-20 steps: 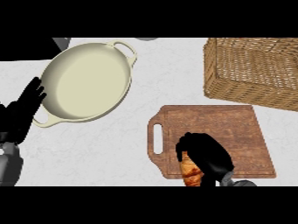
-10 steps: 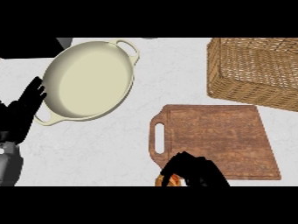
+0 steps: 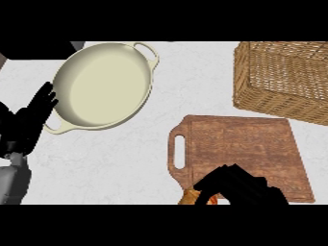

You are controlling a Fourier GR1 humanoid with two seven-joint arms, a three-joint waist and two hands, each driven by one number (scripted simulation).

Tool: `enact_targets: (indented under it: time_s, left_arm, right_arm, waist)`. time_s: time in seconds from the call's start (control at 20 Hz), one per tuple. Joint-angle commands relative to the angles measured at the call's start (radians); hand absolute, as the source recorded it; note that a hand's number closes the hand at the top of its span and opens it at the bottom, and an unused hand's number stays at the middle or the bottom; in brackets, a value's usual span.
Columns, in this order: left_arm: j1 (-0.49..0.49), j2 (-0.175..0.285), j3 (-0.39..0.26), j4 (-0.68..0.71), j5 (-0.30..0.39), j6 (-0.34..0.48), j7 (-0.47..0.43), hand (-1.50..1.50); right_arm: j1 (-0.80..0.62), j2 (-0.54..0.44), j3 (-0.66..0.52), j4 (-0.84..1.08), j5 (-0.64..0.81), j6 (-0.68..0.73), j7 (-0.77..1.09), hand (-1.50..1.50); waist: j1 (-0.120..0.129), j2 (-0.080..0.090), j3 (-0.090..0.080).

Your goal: Pick the croissant from the cutting board and place it in the basket

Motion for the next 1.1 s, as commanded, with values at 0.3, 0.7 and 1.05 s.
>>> enact_targets:
  time_s: [0.3, 0.7, 1.05]
  left_arm:
    - [-0.007, -0.009, -0.009, 0.002, -0.024, 0.000, -0.009, 0.00]
    - [-0.059, -0.007, 0.015, 0.000, -0.009, 0.009, 0.059, 0.00]
    - [0.024, -0.015, 0.009, -0.034, -0.031, -0.002, 0.004, 0.00]
  right_arm:
    - [-0.580, 0.000, -0.304, -0.009, -0.094, 0.156, 0.413, 1.50]
    - [-0.798, -0.052, -0.562, 0.256, -0.079, 0.148, 0.359, 1.50]
    - [-0.794, -0.208, -0.750, 0.458, -0.119, 0.087, 0.163, 1.50]
  waist:
    - [0.016, 0.002, 0.000]
    - [0.008, 0.003, 0.001]
    - [0.013, 0.004, 0.002]
